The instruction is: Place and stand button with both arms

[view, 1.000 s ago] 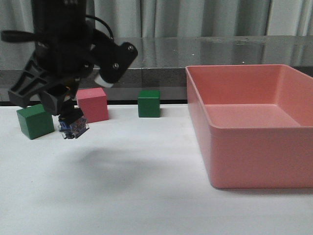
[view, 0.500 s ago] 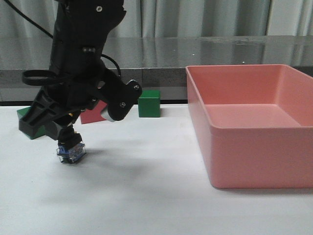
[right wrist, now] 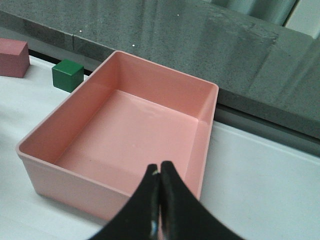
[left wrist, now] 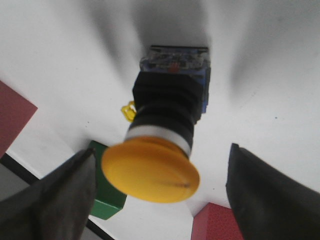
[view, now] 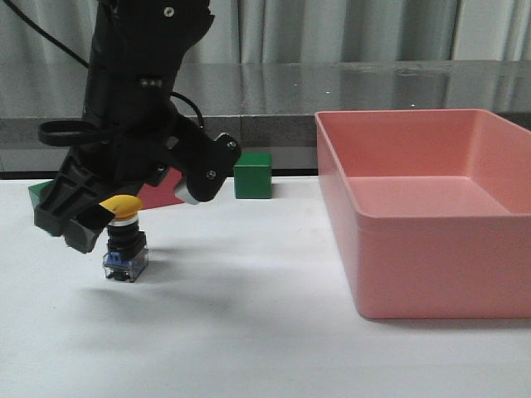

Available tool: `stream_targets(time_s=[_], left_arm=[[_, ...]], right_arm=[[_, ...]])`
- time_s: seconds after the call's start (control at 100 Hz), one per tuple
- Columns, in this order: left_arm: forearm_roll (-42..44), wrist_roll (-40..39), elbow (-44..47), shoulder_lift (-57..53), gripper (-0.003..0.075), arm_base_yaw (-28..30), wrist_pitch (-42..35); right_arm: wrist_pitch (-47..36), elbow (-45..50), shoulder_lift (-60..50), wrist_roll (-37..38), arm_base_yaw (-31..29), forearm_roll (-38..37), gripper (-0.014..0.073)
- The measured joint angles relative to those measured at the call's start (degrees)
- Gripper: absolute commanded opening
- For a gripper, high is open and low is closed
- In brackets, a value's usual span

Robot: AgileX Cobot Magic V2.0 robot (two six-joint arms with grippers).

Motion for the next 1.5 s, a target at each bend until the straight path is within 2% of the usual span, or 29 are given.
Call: stream_targets(time_s=[0.12,0.21,0.33,0.46,0.57,0.7,0.86,1.03,1.17,1.31,1.5], left_arm=[[0.0,-0.6,0.0,-2.4,0.0512,0.2,2.7],[-0.1,-1.3,0.0,-5.0,0.045,1.3,4.7],[-0.5,-7.4,0.0,-9.0,0.0261,4.1,5.5],[-0.9,-19.8,0.0,-14.2,-0.0017,8.4,6.0],[-4.2,-25.3,0.0,-19.0,-0.002,13.0,6.3],[-14.5,-27.7,0.0,-25.3,-0.002,19.9,6.2],[-24.9,-27.7,5.2,-37.1,-0.002,25.6,-2.9],[-28.5,-30.0,17.7,-52.9,-0.002,26.6,-17.3],[-28.9,-33.6,29.8,-66.6,-0.002,26.6,-25.3],[-29.0,-36.0,41.2,-80.0,-0.002,26.6,-29.6],[-29.7,-36.9,53.7,-96.8,-0.002,26.6,-31.1]], right_arm=[[0.0,0.0,0.0,0.0,0.0,0.0,-0.0061],[0.0,0.0,0.0,0.0,0.0,0.0,-0.0061],[0.0,0.0,0.0,0.0,0.0,0.0,-0.0061],[0.0,0.0,0.0,0.1,0.0,0.0,-0.0061],[0.0,0.0,0.0,0.1,0.0,0.0,-0.0061],[0.0,0.0,0.0,0.1,0.0,0.0,-0.0061],[0.0,0.0,0.0,0.1,0.0,0.0,-0.0061],[0.0,0.0,0.0,0.1,0.0,0.0,-0.0061],[0.0,0.0,0.0,0.1,0.0,0.0,-0.0061],[0.0,0.0,0.0,0.1,0.0,0.0,-0.0061],[0.0,0.0,0.0,0.1,0.0,0.0,-0.0061]])
